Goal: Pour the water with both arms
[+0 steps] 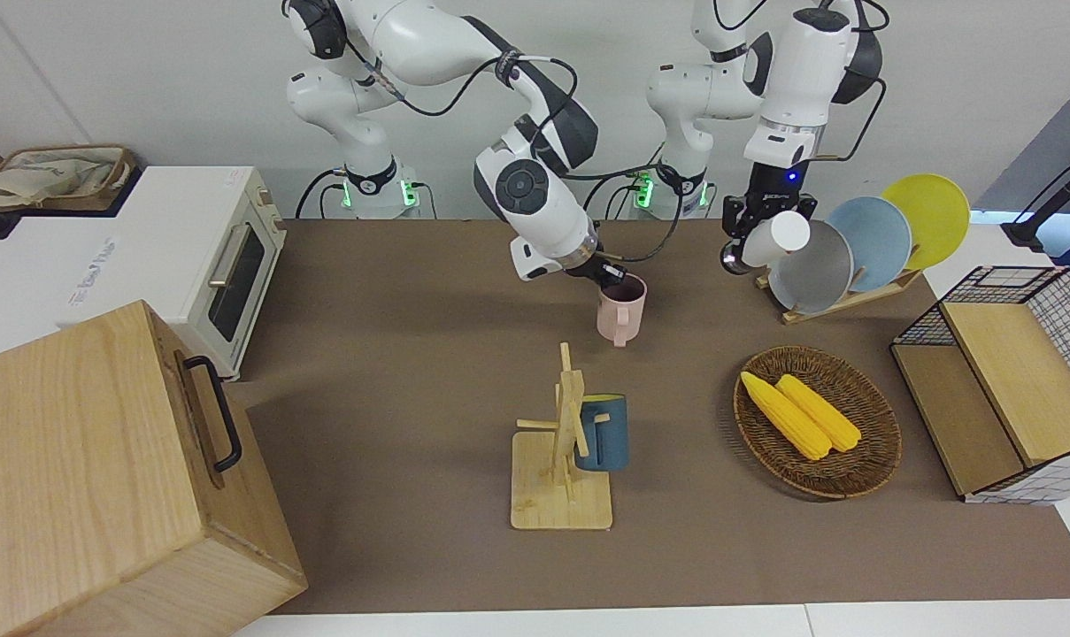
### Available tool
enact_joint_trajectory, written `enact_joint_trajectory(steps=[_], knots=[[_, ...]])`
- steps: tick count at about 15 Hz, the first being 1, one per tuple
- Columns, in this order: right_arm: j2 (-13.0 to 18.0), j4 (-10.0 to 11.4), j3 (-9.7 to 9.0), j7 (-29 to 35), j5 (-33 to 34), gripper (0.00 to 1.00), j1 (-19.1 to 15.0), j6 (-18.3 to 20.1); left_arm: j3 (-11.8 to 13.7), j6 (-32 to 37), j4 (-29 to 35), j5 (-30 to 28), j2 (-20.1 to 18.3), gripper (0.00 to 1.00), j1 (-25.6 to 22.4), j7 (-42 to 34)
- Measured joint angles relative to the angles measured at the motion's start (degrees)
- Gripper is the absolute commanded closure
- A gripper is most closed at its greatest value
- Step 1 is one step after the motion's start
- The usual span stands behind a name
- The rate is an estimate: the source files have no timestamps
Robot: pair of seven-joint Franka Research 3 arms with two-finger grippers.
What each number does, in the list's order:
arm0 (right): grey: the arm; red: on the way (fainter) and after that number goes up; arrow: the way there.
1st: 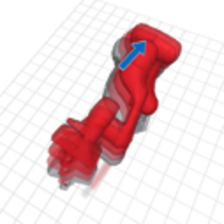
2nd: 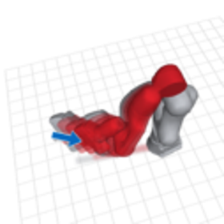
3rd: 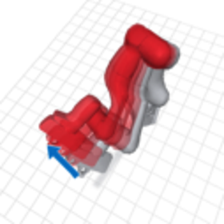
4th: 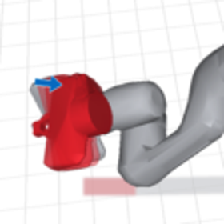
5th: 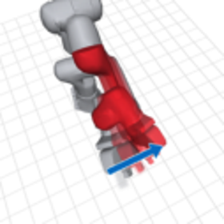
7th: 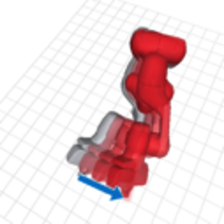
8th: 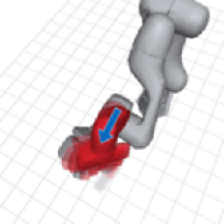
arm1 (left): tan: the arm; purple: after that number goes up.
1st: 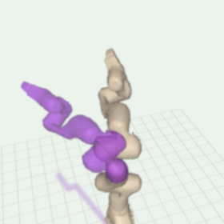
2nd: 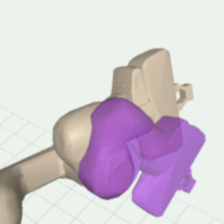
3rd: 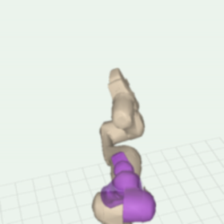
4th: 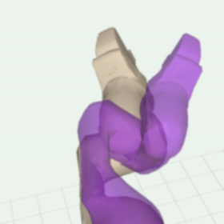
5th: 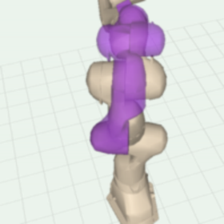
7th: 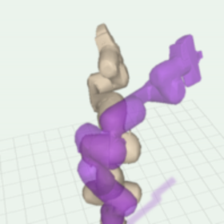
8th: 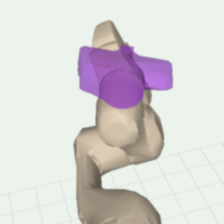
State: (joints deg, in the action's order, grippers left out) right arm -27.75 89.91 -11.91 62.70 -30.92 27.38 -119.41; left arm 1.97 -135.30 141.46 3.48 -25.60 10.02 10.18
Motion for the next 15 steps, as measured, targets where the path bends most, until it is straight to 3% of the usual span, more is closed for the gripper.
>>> enact_joint_trajectory(steps=[6, 8, 11, 15], knots=[[-4.83, -1.77, 0.04, 3.52, -1.24, 0.965, 1.68, -4.78, -0.09, -4.42, 2.76, -0.07, -0.04, 1.00, 1.84, 0.20], [-5.21, -2.12, 0.05, 3.74, -1.67, 0.020, 1.84, -5.10, -0.11, -4.48, 3.10, -0.07, -0.05, 1.00, 1.98, 0.20], [-5.37, -2.41, 0.16, 3.95, -1.69, 0.009, 2.13, -5.68, -0.11, -4.50, 3.42, -0.07, -0.05, 1.00, 2.87, 0.20], [-5.38, -4.54, 0.34, 4.44, -1.69, 0.009, 2.30, -5.62, -0.11, -4.51, 3.74, -0.07, -0.04, 1.00, 3.29, 0.18]])
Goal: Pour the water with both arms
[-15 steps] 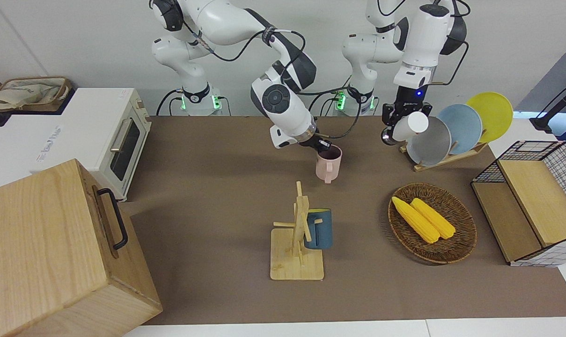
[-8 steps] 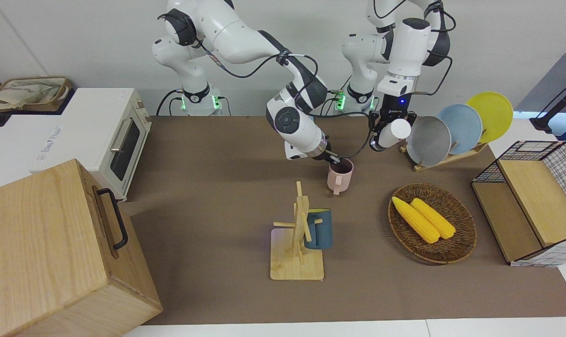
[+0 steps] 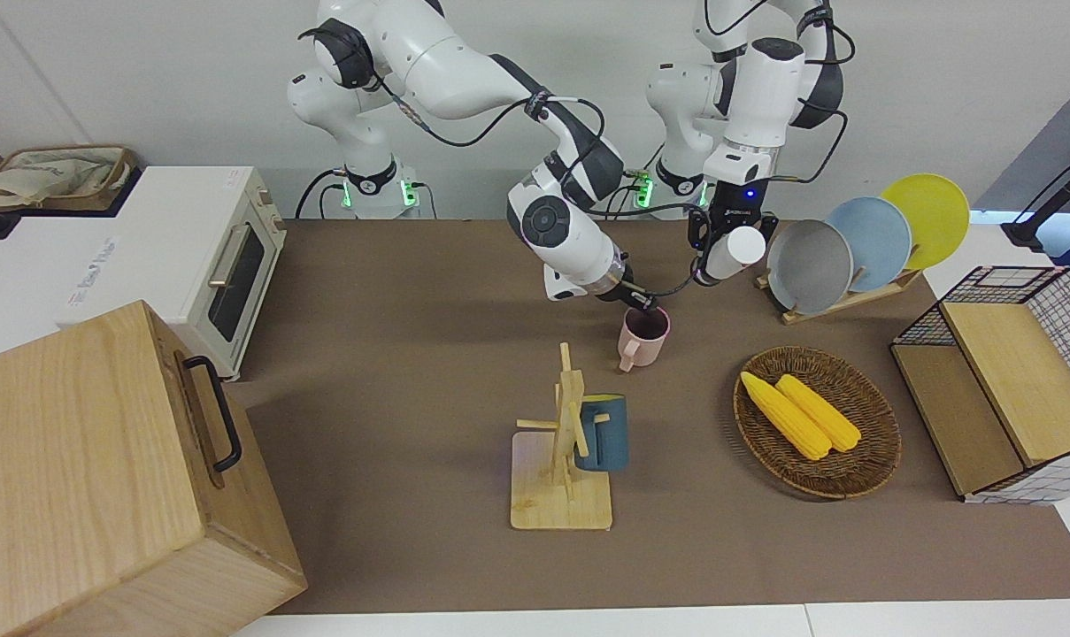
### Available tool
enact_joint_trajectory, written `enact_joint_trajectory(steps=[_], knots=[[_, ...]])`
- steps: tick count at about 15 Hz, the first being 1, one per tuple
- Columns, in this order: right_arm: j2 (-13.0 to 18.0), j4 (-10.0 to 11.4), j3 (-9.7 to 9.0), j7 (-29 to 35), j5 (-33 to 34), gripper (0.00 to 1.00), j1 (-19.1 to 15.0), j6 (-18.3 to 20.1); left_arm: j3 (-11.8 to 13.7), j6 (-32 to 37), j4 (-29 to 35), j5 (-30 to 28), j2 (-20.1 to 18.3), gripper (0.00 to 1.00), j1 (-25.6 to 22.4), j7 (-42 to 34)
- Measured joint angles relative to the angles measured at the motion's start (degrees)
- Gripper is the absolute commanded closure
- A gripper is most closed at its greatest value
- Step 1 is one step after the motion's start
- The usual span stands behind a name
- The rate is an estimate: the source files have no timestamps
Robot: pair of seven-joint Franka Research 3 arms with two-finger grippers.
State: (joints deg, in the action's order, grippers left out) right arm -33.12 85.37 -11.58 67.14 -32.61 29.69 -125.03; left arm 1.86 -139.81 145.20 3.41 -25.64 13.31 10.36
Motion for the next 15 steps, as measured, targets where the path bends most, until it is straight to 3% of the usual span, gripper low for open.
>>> enact_joint_trajectory(steps=[3, 7, 10, 12, 15], knots=[[1.34, -1.45, 0.32, 0.08, 0.38, 0.009, -1.21, 2.30, 0.00, 0.00, 0.26, 0.00, 0.11, 1.00, 0.79, -0.01], [7.46, -1.49, 0.37, -0.58, 1.43, 0.009, -6.06, 13.30, -0.01, 0.03, 0.77, -0.01, 0.68, 1.00, 3.77, 0.02], [13.56, 1.32, 0.39, -4.80, 2.89, 0.009, -10.96, 19.37, -0.01, 0.09, 0.83, -0.04, 1.49, 1.00, 6.69, 0.19], [17.62, 3.13, 0.41, -9.33, 7.45, 0.009, -14.59, 24.15, -0.02, 0.19, 0.87, -0.24, 1.96, 1.00, 8.27, 0.40], [21.98, 4.24, 0.47, -17.51, 13.00, 0.009, -19.32, 29.41, -0.01, 1.27, 0.93, -0.41, 2.40, 1.00, 10.23, 0.50]])
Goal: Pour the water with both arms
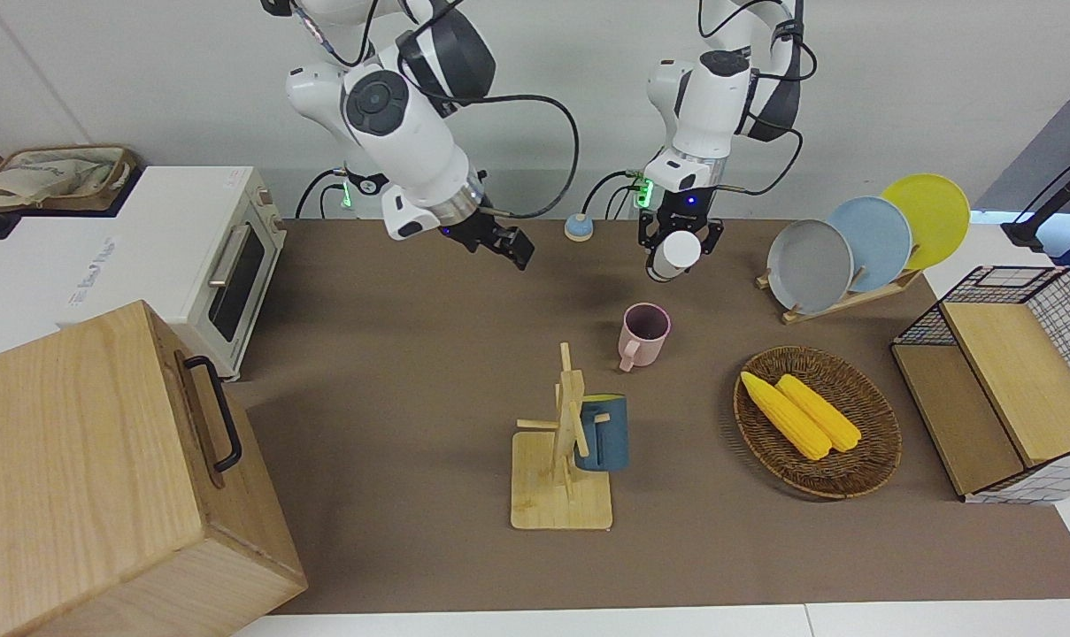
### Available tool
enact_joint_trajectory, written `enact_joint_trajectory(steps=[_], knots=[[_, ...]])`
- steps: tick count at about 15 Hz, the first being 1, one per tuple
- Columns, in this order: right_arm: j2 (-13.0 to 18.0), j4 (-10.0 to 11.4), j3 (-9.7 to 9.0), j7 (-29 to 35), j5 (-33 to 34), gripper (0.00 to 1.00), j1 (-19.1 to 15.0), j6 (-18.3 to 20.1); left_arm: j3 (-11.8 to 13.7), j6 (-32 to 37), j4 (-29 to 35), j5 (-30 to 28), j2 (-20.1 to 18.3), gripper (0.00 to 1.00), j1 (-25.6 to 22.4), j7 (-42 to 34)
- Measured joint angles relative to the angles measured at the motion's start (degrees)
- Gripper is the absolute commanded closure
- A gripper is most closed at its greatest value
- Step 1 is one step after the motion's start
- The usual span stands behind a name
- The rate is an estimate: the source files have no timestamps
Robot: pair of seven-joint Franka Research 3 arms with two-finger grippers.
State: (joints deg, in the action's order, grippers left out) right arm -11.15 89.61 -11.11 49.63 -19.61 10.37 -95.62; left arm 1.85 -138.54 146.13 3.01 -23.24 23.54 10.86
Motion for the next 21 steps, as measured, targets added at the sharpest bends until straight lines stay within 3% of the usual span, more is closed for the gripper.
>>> enact_joint_trajectory(steps=[6, 10, 14, 19, 21], knots=[[5.09, 0.58, 0.75, -17.26, 10.24, 0.009, -7.39, 2.28, 0.00, 4.25, 0.15, -0.01, 1.16, 1.00, 1.70, 0.07], [7.26, 0.65, 4.40, -30.82, 14.02, 0.009, -9.74, 2.77, 0.00, 5.24, 0.03, -0.01, 3.17, 1.00, 1.70, 0.05], [8.87, 0.67, 6.61, -40.95, 19.85, 0.009, -9.92, 2.81, 0.00, 5.61, -1.24, -0.01, 5.76, 1.00, 1.70, 0.01], [11.29, 0.67, 14.29, -50.87, 20.85, 0.009, -7.50, 3.24, -0.01, 10.24, -4.57, -0.01, 8.51, 1.00, 1.70, -0.13], [11.69, 0.67, 16.06, -51.70, 20.80, 0.009, -6.71, 3.70, -0.02, 12.04, -5.96, -0.01, 9.45, 1.00, 1.74, -0.22]])
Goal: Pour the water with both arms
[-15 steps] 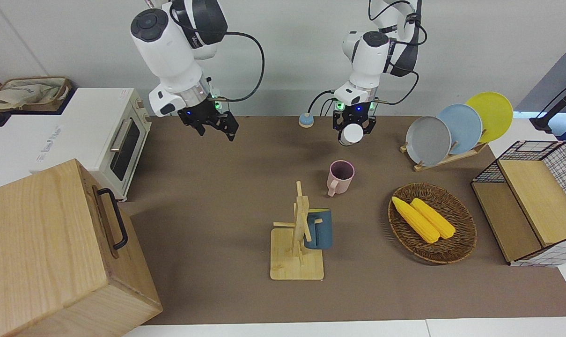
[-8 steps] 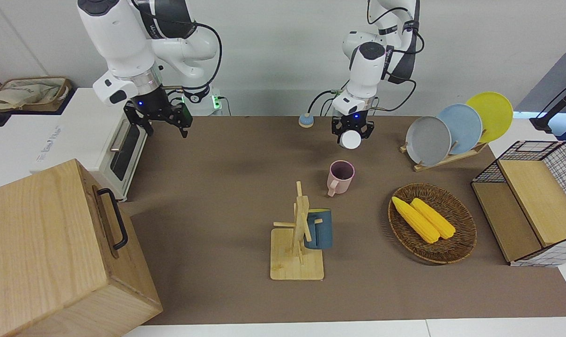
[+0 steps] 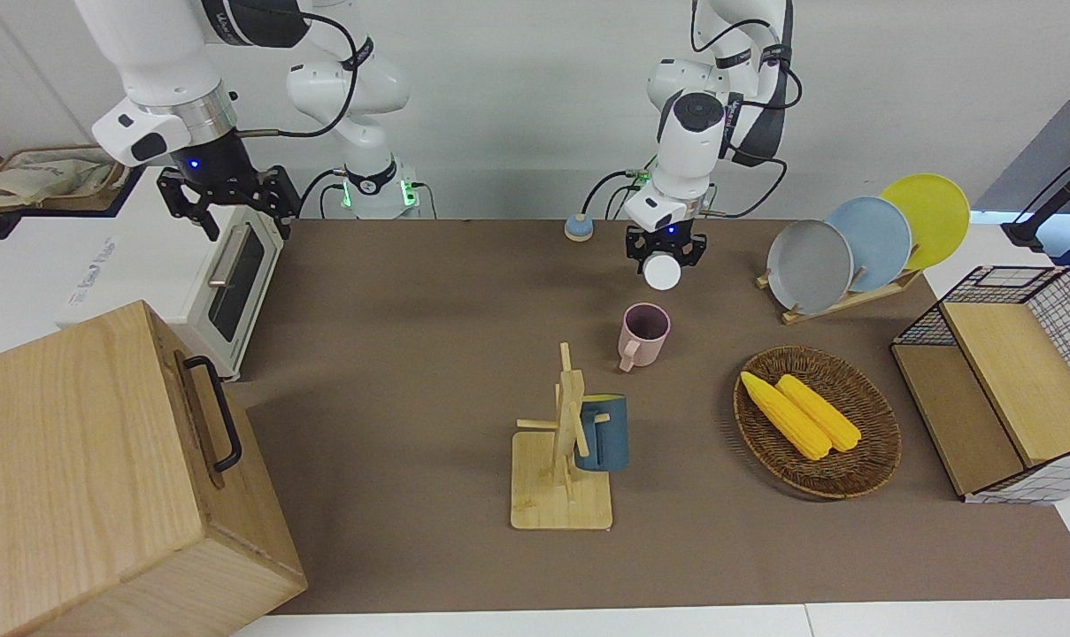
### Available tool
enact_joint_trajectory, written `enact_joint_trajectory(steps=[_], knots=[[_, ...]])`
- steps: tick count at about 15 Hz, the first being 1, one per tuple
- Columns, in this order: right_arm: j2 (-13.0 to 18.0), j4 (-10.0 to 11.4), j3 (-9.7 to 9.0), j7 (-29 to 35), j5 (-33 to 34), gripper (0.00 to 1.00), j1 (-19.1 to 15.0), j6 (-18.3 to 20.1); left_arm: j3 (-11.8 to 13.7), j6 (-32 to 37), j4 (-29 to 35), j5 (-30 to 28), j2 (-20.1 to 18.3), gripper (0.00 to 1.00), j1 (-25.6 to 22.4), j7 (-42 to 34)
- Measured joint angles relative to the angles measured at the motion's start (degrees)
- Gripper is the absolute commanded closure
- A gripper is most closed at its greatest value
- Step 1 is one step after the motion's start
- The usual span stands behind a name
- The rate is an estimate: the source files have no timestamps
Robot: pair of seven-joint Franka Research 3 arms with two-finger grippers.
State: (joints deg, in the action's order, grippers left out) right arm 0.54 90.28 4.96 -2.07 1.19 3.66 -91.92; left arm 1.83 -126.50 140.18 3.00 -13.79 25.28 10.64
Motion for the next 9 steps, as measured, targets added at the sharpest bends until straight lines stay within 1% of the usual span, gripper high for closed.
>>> enact_joint_trajectory(steps=[3, 5, 9], knots=[[0.05, 0.05, 1.57, -0.01, 0.00, 0.009, 2.16, 0.05, -0.03, 1.38, -1.95, 0.00, 2.08, 1.00, 0.05, -0.14], [0.06, 0.06, 1.83, -0.01, 0.00, 0.009, 2.59, 0.05, -0.03, 4.27, -4.01, 0.00, 3.63, 1.00, 0.06, -0.27], [0.51, -0.90, 1.88, -0.01, 0.00, 0.009, 2.76, 0.04, -0.04, 11.01, -9.65, 0.00, 6.97, 1.00, 0.10, -0.87]])
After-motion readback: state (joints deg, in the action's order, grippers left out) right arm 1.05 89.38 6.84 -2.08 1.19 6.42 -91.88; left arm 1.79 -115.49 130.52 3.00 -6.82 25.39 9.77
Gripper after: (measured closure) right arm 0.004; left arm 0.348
